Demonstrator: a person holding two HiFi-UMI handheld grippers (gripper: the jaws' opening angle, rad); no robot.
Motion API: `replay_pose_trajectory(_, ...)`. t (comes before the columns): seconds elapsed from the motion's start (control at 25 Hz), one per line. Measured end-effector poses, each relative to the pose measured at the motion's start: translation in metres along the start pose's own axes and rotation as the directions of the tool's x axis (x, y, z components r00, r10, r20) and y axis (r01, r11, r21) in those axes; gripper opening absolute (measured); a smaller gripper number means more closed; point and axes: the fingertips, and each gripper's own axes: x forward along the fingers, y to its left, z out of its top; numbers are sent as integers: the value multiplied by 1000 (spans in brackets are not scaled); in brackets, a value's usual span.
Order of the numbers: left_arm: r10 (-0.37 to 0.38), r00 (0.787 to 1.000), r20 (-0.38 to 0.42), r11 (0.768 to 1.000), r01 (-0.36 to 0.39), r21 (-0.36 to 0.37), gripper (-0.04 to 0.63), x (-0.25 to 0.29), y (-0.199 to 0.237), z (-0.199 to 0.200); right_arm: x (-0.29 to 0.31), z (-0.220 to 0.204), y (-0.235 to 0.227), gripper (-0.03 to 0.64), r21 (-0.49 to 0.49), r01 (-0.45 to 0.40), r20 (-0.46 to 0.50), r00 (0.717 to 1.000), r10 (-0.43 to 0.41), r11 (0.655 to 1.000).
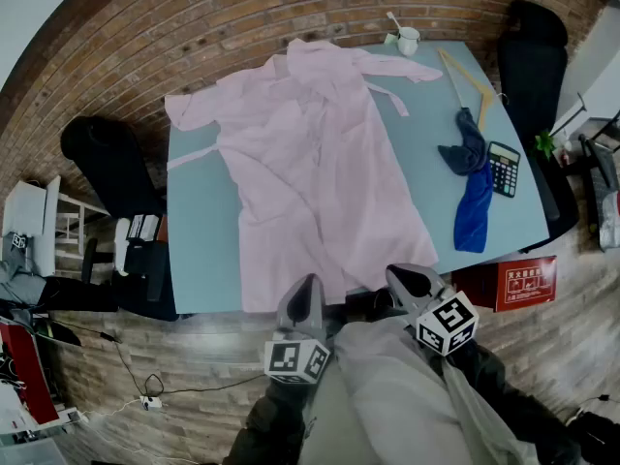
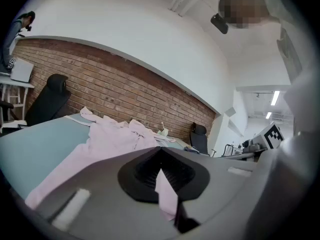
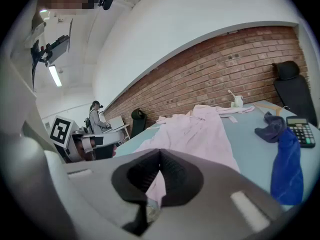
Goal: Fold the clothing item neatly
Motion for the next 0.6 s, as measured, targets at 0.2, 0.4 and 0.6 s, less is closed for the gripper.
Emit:
replay_pose_trajectory(0.2, 5, 1000, -5, 1000, -5, -9, 8, 0, 2, 1, 4, 0, 3, 0, -9, -6, -13, 1000, 6, 1000)
replay_pose_trajectory(0.4, 0, 1000, -10, 1000, 0, -9, 7, 1, 2, -2, 4, -3, 3, 0, -12, -4, -21, 1000, 4, 1000)
replay_pose_trajectory(0.6, -4, 1000, -21, 1000, 4, -1, 8, 0, 0, -7, 1, -8, 0, 0, 15, 11, -15, 1000, -10, 1000)
